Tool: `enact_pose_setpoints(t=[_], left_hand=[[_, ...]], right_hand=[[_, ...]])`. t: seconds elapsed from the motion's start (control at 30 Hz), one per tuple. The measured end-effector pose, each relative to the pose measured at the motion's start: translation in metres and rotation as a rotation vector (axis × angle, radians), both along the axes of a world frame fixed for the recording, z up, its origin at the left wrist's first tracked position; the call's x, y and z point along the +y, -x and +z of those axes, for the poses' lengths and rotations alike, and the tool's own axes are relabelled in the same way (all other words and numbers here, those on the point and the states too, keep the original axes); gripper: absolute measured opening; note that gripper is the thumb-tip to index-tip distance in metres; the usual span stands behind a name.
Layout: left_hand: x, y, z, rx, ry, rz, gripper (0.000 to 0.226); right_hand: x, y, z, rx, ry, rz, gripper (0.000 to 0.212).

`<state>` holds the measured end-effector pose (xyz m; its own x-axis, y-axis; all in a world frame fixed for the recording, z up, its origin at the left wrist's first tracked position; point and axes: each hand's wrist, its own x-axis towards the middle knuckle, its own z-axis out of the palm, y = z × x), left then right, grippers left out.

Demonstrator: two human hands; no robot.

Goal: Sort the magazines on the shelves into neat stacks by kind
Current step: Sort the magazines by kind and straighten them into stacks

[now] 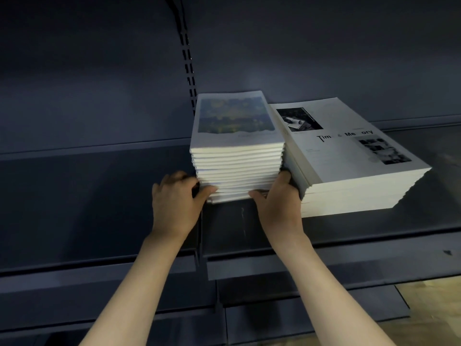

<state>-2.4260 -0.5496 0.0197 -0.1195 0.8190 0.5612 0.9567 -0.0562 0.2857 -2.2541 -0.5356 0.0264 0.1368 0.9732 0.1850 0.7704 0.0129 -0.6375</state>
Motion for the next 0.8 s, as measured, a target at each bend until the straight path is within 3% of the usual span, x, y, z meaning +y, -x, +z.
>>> enact_pose_setpoints(t=[0.27,0.5,0.63,0.8], left_hand=[[-0.004,-0.007,-0.007,0.106,-0.107,0.089,0.032],[-0.007,-0.011,-0.010,0.081,-0.145,0.118,0.027],[-0.007,-0.010,-0.008,-0.075,-0.048,0.121,0.033],[-0.002,-0.010,-0.008,-0.134,0.070,0.088,0.040]], right_hand=[[0.001,-0.003,-0.001,-0.014,0.009,0.028,0.051],[0.001,-0.004,-0.002,0.000,0.014,0.056,0.057],[0.000,-0.004,-0.002,0.021,0.026,0.075,0.056],[0.002,-0.003,-0.005,0.072,0.044,0.067,0.056]])
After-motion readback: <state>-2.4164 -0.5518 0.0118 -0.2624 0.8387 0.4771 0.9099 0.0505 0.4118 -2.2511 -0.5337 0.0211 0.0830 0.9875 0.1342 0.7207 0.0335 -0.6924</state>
